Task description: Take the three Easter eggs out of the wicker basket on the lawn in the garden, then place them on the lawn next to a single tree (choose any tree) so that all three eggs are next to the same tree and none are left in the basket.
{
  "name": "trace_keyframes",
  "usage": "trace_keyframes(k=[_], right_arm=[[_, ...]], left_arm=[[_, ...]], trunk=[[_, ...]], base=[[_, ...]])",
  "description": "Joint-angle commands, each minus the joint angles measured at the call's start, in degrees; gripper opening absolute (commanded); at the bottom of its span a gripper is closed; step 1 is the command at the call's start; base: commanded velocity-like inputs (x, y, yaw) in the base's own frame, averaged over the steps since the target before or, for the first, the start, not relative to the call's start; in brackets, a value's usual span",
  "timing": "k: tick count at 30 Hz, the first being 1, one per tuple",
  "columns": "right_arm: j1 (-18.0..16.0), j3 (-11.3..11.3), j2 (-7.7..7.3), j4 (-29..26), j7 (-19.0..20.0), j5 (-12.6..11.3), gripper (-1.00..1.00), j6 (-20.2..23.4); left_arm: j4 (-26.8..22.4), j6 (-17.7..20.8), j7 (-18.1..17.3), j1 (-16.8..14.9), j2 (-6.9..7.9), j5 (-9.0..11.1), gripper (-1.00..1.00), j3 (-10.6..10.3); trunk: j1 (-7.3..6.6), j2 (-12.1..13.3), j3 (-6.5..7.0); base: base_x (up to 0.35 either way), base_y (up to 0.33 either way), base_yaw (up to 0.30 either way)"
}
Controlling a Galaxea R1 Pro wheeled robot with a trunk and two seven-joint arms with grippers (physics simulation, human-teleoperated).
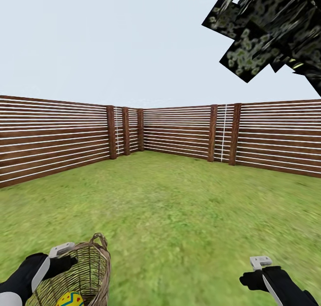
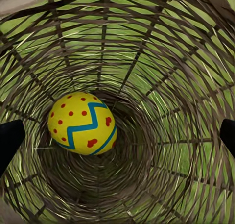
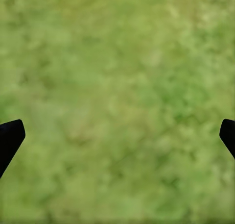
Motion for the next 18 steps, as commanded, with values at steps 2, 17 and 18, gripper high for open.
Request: trace_keyframes(k=[2, 17, 18], right_arm=[[-0.02, -0.22, 0.03, -0.1, 0.46, 0.51, 1.0, 0.27], [-0.02, -0.18, -0.24, -0.1, 0.52, 0.51, 1.0, 0.28], [-0.02, -0.2, -0.24, -0.1, 0.52, 0.51, 1.0, 0.28]], left_arm=[[-0.06, 0.38, -0.08, -0.01, -0.14, 0.14, 1.0, 0.18], [-0.06, 0.46, 0.04, -0.02, -0.25, 0.13, 1.0, 0.2], [-0.06, 0.46, 0.04, -0.03, -0.28, 0.13, 1.0, 0.2]], trunk=[[-0.01, -0.03, -0.07], [-0.01, -0.03, -0.07], [-0.01, -0.03, -0.07]], base=[[0.0, 0.003, 0.0], [0.0, 0.0, 0.0], [0.0, 0.0, 0.0]])
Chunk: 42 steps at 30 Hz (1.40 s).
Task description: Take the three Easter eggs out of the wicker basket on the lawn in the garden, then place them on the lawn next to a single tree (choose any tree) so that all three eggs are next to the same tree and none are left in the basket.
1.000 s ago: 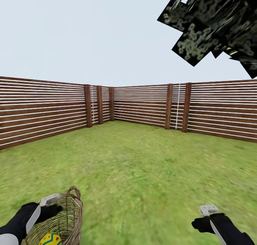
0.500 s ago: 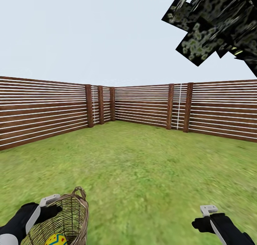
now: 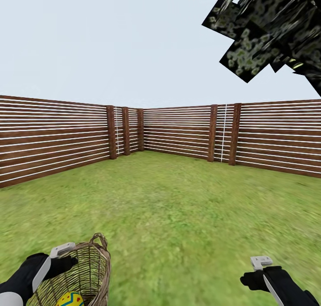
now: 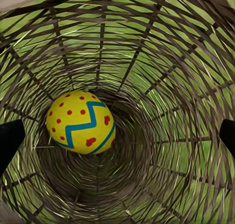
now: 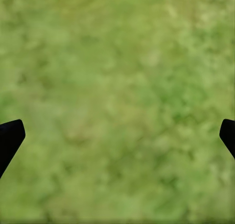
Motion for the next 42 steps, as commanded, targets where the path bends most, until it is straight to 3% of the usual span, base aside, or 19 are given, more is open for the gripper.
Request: trace_keyframes(k=[1, 35, 42], right_arm=[[-0.02, -0.23, 0.02, -0.1, 0.43, 0.51, 1.0, 0.26], [-0.02, -0.15, 0.38, -0.05, 0.22, 0.6, 1.0, 0.18], [-0.02, -0.1, 0.45, 0.47, 0.18, 0.6, 1.0, 0.14]], left_arm=[[-0.07, 0.36, -0.15, 0.0, -0.05, 0.14, 1.0, 0.24], [-0.07, 0.53, -0.2, -0.02, -0.07, 0.32, 1.0, 0.32], [-0.1, 0.54, -0.23, -0.03, 0.66, 0.26, 1.0, 0.4]], trunk=[[-0.01, -0.03, -0.07], [-0.01, -0.03, -0.07], [-0.01, -0.03, -0.07]], base=[[0.0, 0.0, 0.0], [0.0, 0.0, 0.0], [0.0, 0.0, 0.0]])
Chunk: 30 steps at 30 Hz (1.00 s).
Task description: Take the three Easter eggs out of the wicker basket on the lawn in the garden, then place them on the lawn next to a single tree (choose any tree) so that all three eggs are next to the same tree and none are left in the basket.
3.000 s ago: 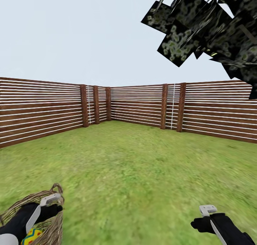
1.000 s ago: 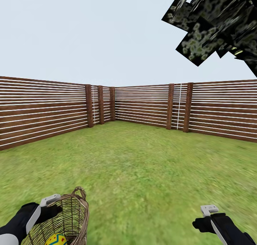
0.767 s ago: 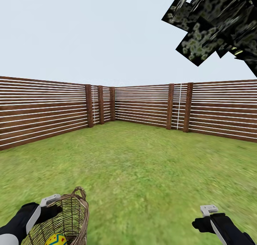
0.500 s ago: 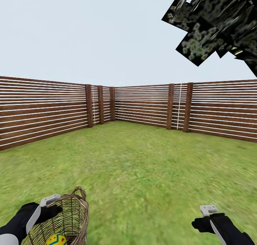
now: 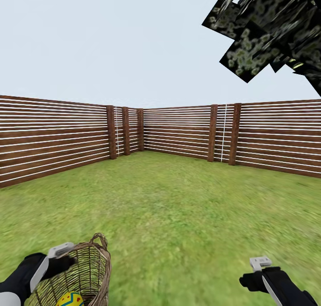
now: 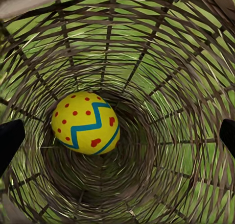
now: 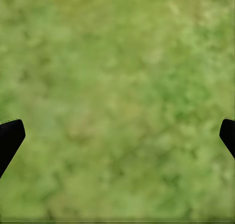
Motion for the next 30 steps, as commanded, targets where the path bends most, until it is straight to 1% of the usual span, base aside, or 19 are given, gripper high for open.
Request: trace_keyframes(k=[1, 4, 30], right_arm=[[-0.02, -0.19, 0.03, 0.21, 0.43, 0.52, 1.0, 0.24], [-0.02, -0.17, 0.04, 0.71, 0.42, 0.58, 1.0, 0.22], [-0.02, -0.34, -0.31, 0.75, 0.51, 0.53, 1.0, 0.21]], left_arm=[[-0.09, 0.35, -0.15, -0.03, 0.13, 0.14, 1.0, 0.24], [-0.05, 0.35, -0.15, -0.01, 0.35, 0.13, 1.0, 0.25], [-0.04, 0.35, -0.06, -0.01, -0.08, 0.12, 1.0, 0.16]], trunk=[[-0.01, -0.03, -0.07], [-0.01, -0.03, -0.07], [0.66, -0.38, -5.83]], base=[[0.0, 0.0, 0.0], [0.0, 0.0, 0.0], [0.0, 0.0, 0.0]])
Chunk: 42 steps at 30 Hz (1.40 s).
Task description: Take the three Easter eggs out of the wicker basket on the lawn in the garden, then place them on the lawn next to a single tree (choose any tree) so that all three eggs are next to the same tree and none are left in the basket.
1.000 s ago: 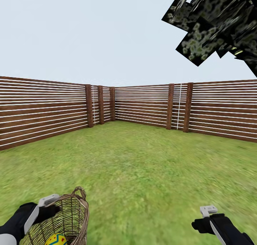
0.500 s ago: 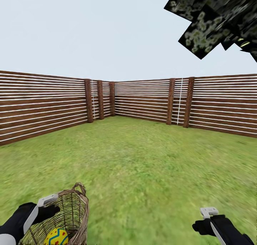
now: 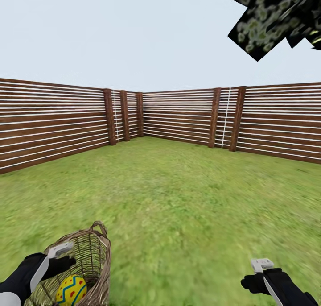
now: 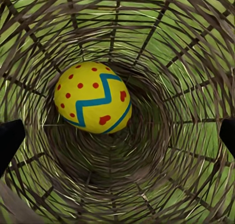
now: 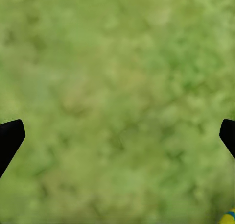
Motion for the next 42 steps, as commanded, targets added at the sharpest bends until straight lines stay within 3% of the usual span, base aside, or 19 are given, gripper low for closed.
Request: trace_keyframes(k=[1, 23, 35, 42], right_arm=[[-0.02, -0.22, 0.02, -0.1, 0.43, 0.53, 1.0, 0.27], [-0.02, -0.1, 0.29, -0.04, 0.43, 0.6, 1.0, 0.27], [-0.02, -0.04, 0.37, -0.04, 0.43, 0.6, 1.0, 0.27], [-0.02, -0.04, 0.37, -0.04, 0.43, 0.6, 1.0, 0.27]], left_arm=[[-0.07, 0.35, -0.15, -0.02, -0.04, 0.14, 1.0, 0.24], [-0.16, 0.28, -0.15, -0.03, -0.09, 0.23, 1.0, 0.24], [-0.16, 0.11, -0.15, -0.04, -0.24, 0.21, 1.0, 0.17], [-0.16, -0.01, -0.32, -0.03, -0.24, 0.31, 1.0, 0.31]], trunk=[[0.01, -0.05, -0.3], [0.58, -0.34, -5.17], [0.58, -0.34, -5.17], [0.58, -0.34, -5.17]], base=[[0.0, 0.0, 0.0], [0.0, 0.0, 0.0], [0.005, 0.0, 0.0], [0.273, 0.02, 0.0]])
